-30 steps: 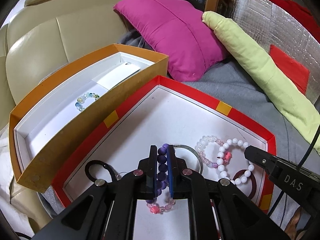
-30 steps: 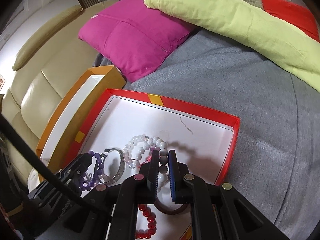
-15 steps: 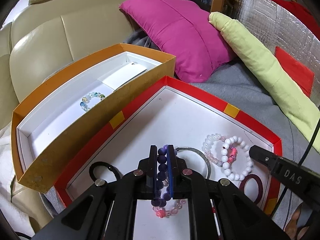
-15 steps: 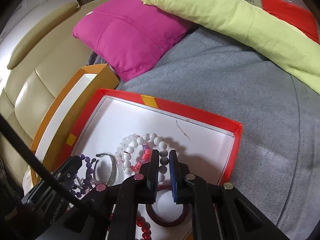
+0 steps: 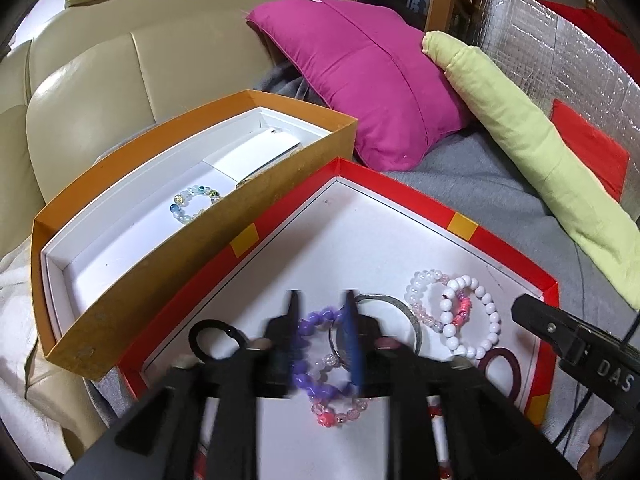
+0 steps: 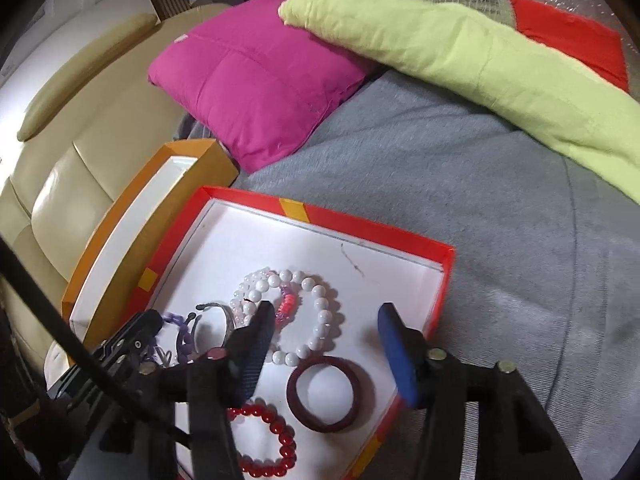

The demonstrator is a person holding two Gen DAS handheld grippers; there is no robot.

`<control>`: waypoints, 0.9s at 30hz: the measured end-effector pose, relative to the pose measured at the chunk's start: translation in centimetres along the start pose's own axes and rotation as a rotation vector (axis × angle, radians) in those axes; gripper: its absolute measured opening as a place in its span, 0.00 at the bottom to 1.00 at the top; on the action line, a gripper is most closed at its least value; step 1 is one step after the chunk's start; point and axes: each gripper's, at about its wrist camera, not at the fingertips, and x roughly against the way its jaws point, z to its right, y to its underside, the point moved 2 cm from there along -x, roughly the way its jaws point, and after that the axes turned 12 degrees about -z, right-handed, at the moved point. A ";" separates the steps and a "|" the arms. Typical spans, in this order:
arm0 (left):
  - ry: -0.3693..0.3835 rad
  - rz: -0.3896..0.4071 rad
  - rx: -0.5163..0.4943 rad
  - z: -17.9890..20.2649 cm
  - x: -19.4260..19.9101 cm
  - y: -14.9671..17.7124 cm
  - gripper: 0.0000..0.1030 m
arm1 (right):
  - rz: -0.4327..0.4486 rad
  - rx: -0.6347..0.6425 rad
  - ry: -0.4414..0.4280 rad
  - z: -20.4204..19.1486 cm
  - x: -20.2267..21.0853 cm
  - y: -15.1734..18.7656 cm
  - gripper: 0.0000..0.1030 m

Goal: Organize jewelry

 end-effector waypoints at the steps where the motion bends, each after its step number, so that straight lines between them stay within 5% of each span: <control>1: -0.002 0.012 0.008 -0.1 0.4 0.1 0.52 | 0.004 0.002 -0.001 0.0 0.4 0.2 0.57; 7: -0.037 0.083 0.002 0.0 2.3 0.9 0.67 | 0.047 0.026 0.030 0.5 3.7 2.3 0.61; 10: -0.046 0.099 0.005 0.1 3.0 1.4 0.70 | 0.076 0.042 0.042 0.4 5.7 3.9 0.70; 20: -0.050 0.141 0.091 -1.3 6.3 3.0 0.78 | 0.120 0.121 0.057 -0.5 9.7 8.5 0.77; 27: -0.114 0.126 0.014 0.2 8.5 4.9 0.84 | 0.152 0.170 0.082 -0.8 11.5 10.4 0.85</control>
